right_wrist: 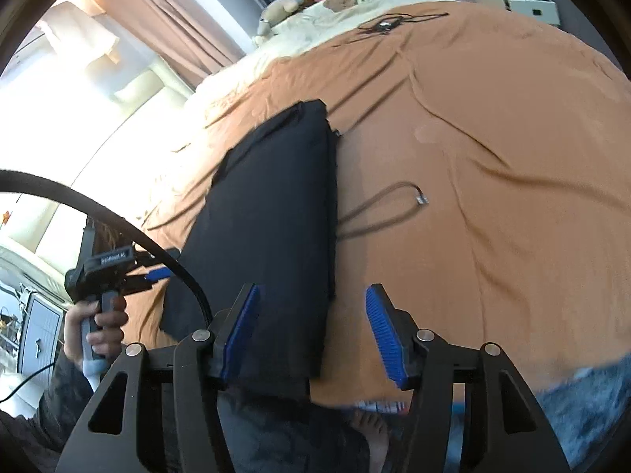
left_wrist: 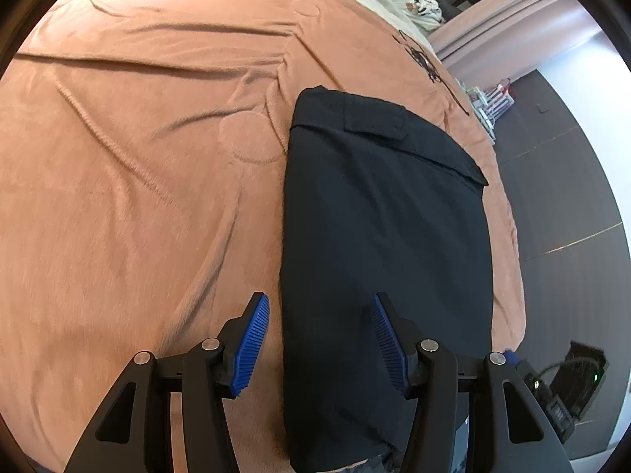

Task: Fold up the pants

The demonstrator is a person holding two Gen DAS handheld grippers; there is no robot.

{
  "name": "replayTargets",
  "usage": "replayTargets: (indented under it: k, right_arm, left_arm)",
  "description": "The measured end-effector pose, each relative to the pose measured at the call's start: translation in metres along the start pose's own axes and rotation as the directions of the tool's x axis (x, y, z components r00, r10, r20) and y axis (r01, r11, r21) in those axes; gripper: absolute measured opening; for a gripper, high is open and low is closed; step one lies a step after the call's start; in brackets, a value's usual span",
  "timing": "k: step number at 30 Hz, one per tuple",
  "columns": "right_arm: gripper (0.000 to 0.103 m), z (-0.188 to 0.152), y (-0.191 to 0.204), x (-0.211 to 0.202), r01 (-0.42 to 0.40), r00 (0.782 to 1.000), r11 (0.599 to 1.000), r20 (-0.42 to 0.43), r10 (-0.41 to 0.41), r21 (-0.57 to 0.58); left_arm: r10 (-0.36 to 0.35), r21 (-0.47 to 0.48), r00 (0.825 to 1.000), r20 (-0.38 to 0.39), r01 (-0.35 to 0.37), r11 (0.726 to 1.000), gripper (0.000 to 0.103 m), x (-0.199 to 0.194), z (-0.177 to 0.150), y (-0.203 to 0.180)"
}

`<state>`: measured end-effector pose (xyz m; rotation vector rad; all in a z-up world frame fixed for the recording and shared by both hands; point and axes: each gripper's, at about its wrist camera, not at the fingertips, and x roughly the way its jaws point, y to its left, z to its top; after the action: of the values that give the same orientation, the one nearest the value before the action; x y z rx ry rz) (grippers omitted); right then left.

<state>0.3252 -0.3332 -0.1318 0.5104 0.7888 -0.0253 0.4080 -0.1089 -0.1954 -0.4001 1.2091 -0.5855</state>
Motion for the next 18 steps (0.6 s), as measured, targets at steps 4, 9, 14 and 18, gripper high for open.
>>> replayTargets:
  k: [4, 9, 14, 18]
  right_arm:
    - [0.055, 0.016, -0.004, 0.020, -0.035, 0.999, 0.999, -0.029, 0.035, -0.015]
    - [0.058, 0.031, -0.012, 0.043, -0.070, 0.995, 0.997, -0.072, 0.068, -0.029]
    - [0.059, 0.051, -0.019, 0.066, -0.103, 0.988, 0.994, -0.120, 0.100, -0.025]
    - [0.059, 0.060, -0.026, 0.079, -0.129, 0.979, 0.992, -0.161, 0.127, -0.001]
  left_arm:
    - [0.001, 0.005, 1.000, 0.009, -0.001, 1.000, 0.057, 0.002, 0.007, -0.002]
    - [0.001, 0.010, 1.000, 0.005, -0.001, 1.000, 0.057, 0.007, 0.016, -0.001]
    - [0.000, 0.009, 1.000, -0.005, 0.000, 1.000, 0.057, 0.016, 0.027, -0.001]
    - [-0.003, 0.018, 1.000, -0.014, 0.003, 1.000, 0.057, 0.023, 0.033, -0.002]
